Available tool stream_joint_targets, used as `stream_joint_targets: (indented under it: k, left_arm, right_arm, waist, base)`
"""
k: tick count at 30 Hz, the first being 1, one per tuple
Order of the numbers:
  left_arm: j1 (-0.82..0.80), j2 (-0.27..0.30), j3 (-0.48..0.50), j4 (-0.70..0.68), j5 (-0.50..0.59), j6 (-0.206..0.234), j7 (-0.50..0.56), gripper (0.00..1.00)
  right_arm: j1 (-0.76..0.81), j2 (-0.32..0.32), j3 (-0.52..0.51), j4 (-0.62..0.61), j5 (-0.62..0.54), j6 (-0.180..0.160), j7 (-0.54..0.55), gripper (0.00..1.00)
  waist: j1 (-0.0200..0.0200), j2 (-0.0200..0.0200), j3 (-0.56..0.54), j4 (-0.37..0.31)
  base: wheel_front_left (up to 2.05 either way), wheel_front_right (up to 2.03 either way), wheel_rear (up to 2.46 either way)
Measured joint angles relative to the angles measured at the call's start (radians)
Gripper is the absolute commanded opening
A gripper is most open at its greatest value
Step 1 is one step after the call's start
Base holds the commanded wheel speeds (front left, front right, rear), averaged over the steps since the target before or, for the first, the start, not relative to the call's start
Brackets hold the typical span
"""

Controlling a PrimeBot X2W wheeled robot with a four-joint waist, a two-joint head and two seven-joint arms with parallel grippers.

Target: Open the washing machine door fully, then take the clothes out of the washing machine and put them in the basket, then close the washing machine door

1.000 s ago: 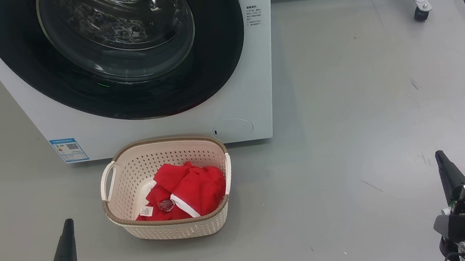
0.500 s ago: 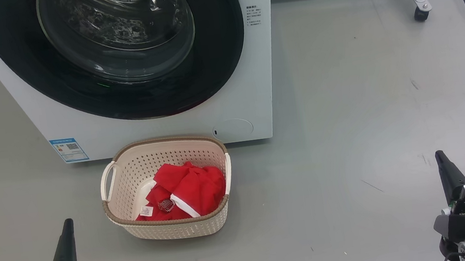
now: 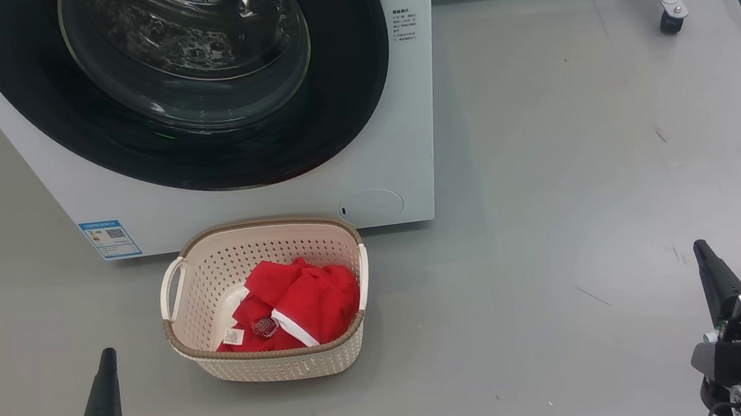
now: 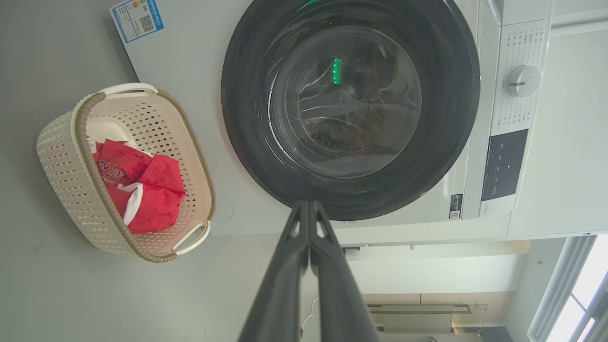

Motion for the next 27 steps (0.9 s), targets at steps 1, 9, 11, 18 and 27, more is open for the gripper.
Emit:
stream_joint_targets:
  k: [1,9,11,18,27]
  left_arm:
    - [0.0,0.0,0.0,0.0,0.0,0.0,0.0,0.0]
    - [-0.001,0.0,0.001,0.0,0.0,0.0,0.0,0.0]
    - [-0.001,0.0,0.002,0.0,0.0,0.0,0.0,0.0]
    - [-0.001,0.0,0.003,0.0,0.0,0.0,0.001,0.0]
    - [-0.001,0.0,0.003,-0.001,0.0,0.0,0.001,0.0]
  right_arm:
    - [0.0,0.0,0.0,0.0,0.0,0.0,0.0,0.0]
    - [0.0,0.0,0.0,0.0,0.0,0.0,0.0,0.0]
    - [0.0,0.0,0.0,0.0,0.0,0.0,0.0,0.0]
    - [0.0,0.0,0.0,0.0,0.0,0.0,0.0,0.0]
    - [0.0,0.0,0.0,0.0,0.0,0.0,0.0,0.0]
  waist:
    - [0.0,0.0,0.0,0.0]
    - [0.0,0.0,0.0,0.0]
    - [0.0,0.0,0.0,0.0]
    - [0.0,0.0,0.0,0.0]
    - [0.0,0.0,0.0,0.0]
  base:
    - [0.0,0.0,0.0]
    - [0.0,0.0,0.0]
    - [0.0,0.0,0.0]
    - [0.0,0.0,0.0]
    - [0.0,0.0,0.0]
